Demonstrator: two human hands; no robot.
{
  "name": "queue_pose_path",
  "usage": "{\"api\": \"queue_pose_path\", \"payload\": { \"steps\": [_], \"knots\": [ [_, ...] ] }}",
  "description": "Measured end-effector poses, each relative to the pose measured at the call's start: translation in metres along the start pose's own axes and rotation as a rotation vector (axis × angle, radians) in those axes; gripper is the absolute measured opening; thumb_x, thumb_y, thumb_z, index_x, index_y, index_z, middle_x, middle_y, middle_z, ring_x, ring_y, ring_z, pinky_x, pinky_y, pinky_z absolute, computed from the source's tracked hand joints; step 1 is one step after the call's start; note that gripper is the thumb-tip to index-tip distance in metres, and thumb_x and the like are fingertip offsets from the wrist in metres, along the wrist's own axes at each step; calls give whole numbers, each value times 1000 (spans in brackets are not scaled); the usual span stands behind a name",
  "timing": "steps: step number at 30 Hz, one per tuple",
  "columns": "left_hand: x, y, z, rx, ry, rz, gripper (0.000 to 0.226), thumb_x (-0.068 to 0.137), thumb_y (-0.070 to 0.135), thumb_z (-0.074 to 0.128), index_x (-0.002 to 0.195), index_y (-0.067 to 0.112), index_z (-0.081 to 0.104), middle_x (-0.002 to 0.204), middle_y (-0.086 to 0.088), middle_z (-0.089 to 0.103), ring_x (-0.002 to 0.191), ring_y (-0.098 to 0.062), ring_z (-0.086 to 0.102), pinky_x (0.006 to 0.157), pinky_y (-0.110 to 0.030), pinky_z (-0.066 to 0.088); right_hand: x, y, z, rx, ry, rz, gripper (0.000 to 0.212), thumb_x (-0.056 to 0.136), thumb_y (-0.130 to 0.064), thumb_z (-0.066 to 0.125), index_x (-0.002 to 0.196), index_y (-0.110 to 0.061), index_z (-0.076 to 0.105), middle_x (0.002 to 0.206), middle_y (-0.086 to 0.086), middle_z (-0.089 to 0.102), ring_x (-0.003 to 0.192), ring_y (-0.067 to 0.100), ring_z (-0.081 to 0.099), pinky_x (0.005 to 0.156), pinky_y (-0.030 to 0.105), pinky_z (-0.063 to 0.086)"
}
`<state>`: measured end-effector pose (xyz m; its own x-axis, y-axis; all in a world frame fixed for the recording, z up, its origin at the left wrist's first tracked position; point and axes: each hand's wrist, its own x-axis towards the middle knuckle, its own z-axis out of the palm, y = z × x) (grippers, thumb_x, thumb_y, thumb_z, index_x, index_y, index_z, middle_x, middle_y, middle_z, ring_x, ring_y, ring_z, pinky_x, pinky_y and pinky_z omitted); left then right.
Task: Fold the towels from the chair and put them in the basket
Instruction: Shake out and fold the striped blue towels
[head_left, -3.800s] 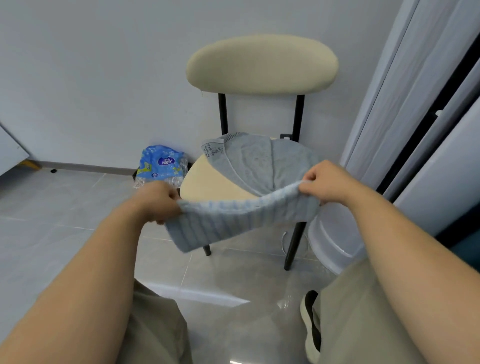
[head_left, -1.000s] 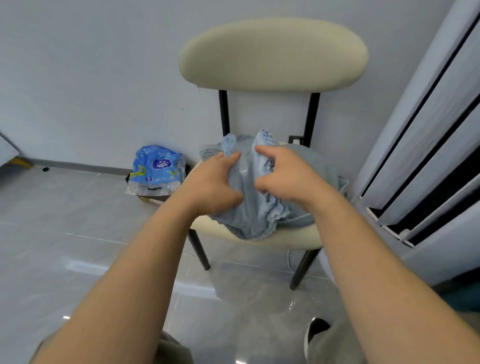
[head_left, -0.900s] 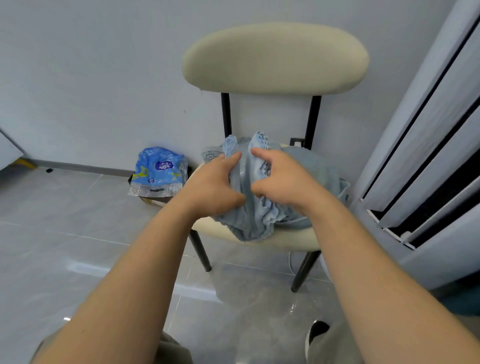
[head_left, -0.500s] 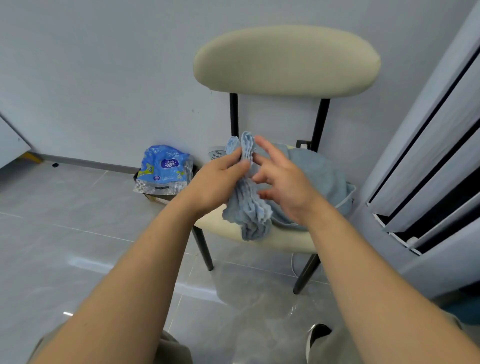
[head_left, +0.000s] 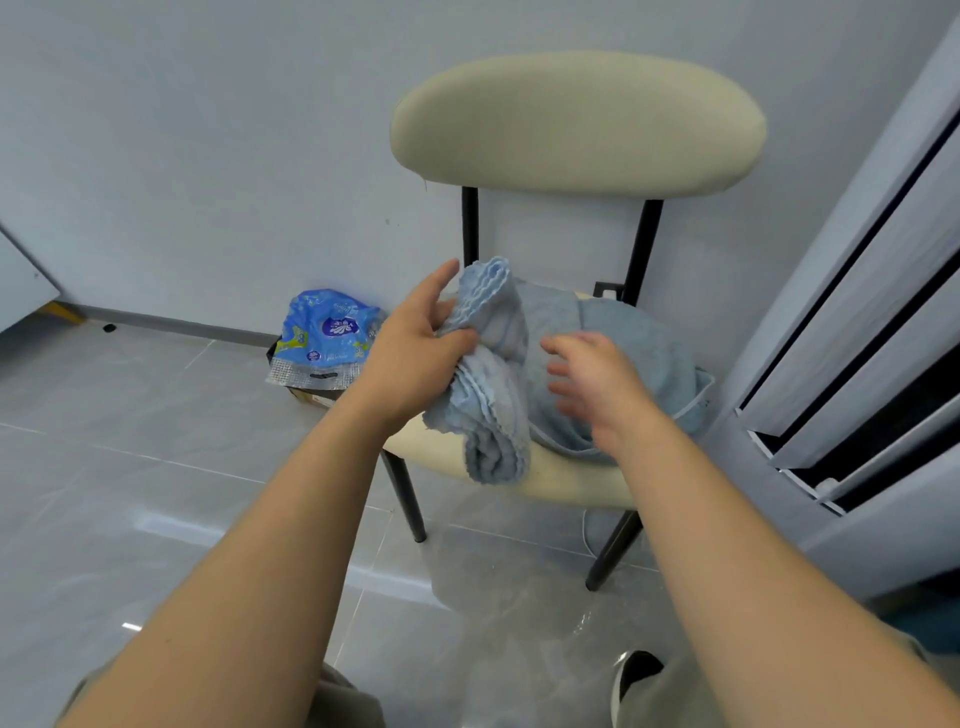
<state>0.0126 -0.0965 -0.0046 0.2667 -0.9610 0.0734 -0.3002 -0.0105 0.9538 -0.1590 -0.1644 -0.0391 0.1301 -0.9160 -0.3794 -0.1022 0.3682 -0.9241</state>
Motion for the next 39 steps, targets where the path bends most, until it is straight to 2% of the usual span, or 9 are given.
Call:
{"api": "queue_pose_path", "payload": {
  "steps": [2, 5, 8, 12, 16, 21, 26, 32, 39],
  "knots": [
    [0, 2, -4, -130, 4, -3, 68, 95, -2, 57, 152, 28, 37, 123, 9, 70, 109, -16, 69, 99, -41, 54, 2, 7, -2, 84, -230, 283, 46, 83, -63, 67, 110, -25, 64, 118, 13, 68, 102, 27, 68, 89, 40, 54],
    [2, -1, -8, -303, 13, -30, 62, 97, -3, 55, 150, 24, 38, 129, -2, 68, 115, -20, 67, 98, -39, 54, 3, 12, -4, 263, -518, 411, 70, 77, -66, 71, 127, -16, 67, 124, 14, 69, 116, 34, 66, 106, 48, 47],
    [9, -15, -16, -324, 17, -106, 66, 97, 3, 61, 154, 23, 34, 130, -5, 66, 114, -22, 68, 95, -41, 55, 9, 8, -11, 302, -474, 346, 61, 80, -45, 79, 129, -11, 66, 122, 14, 70, 115, 32, 67, 103, 45, 50],
    [11, -32, -17, -234, -76, -292, 80, 81, -1, 72, 150, 22, 39, 123, -5, 70, 111, -25, 69, 86, -47, 59, 18, 6, -22, 103, -257, 73, 45, 81, -24, 82, 119, -4, 67, 108, 13, 75, 91, 26, 75, 68, 36, 60],
    [11, -30, -18, -497, -133, -533, 50, 83, 15, 73, 131, 13, 63, 129, -8, 67, 122, -28, 63, 86, -45, 57, 20, -2, -34, -135, -346, -93, 46, 72, -29, 87, 111, -12, 71, 107, 5, 77, 96, 23, 74, 84, 39, 59],
    [13, -25, -37, -630, -349, -635, 63, 84, 59, 60, 130, 16, 66, 124, -7, 69, 104, -27, 70, 75, -44, 59, 20, -13, -47, -197, -462, -113, 46, 74, -23, 84, 115, -9, 70, 108, 6, 76, 101, 24, 73, 90, 41, 58],
    [21, -36, -52, -374, -563, -602, 103, 62, 73, 78, 136, 5, 59, 139, -17, 59, 125, -36, 58, 95, -42, 53, 17, -16, -52, -277, -547, -86, 39, 78, -13, 82, 115, -9, 70, 107, 7, 76, 99, 23, 74, 85, 37, 60],
    [11, -32, -19, -141, -618, -486, 72, 64, 48, 89, 123, 11, 68, 124, -11, 70, 115, -29, 67, 98, -44, 54, 13, -10, -42, -418, -607, -70, 34, 77, -17, 85, 108, -12, 73, 101, 5, 77, 94, 21, 75, 80, 33, 60],
    [9, -26, -6, -249, -291, -513, 32, 87, 18, 73, 116, 7, 67, 108, -17, 75, 96, -34, 73, 79, -46, 60, 17, -11, -52, -362, -527, 87, 60, 64, -29, 88, 116, -5, 70, 109, 11, 75, 107, 29, 71, 102, 47, 51]
  ]
}}
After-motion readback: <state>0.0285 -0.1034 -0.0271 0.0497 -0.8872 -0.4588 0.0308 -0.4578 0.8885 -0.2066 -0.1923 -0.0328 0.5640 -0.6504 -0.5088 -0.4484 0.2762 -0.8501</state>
